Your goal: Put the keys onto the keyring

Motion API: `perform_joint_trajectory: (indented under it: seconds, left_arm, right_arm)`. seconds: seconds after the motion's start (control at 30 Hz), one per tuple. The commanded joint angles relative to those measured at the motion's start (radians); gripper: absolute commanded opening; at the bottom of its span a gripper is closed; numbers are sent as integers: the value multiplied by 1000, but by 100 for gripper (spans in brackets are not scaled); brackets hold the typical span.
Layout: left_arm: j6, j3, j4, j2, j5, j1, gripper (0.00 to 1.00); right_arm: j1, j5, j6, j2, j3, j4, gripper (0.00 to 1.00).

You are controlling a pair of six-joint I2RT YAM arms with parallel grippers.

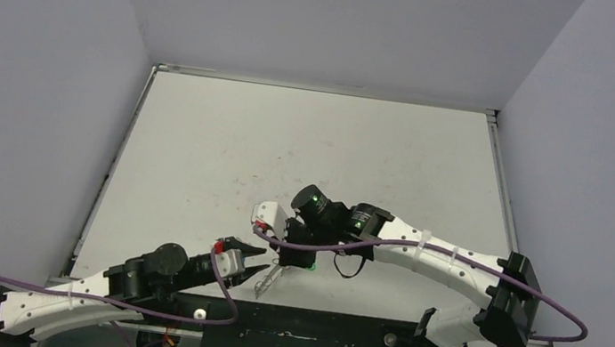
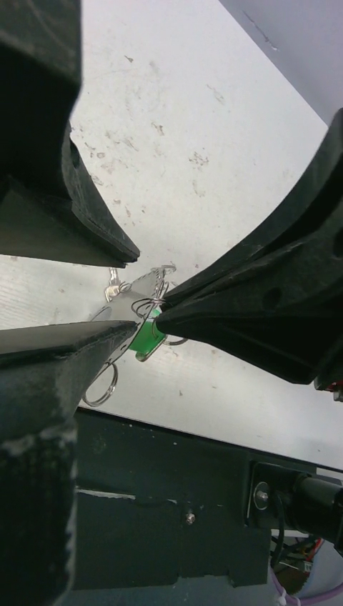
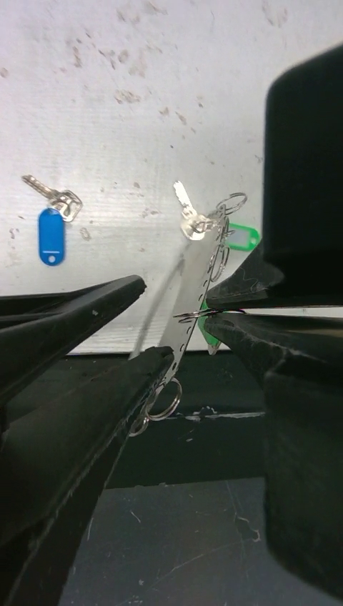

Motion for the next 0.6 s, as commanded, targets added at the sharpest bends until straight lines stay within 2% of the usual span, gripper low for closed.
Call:
perform_joint_trajectory:
  seconds: [0.0,0.3,0.57]
  left_arm:
    - [-16,46,-42,-29,-31,-3,32]
    - [-51,-21,-11,-48,15,-3,30]
    - [-37,-5,67,40,92,-3,27]
  right_arm:
    - [3,33,128,45,69,-81,0]
    - [-16,3,266,116,65,-73,0]
    - [-17,-29,258,148,129,-149,0]
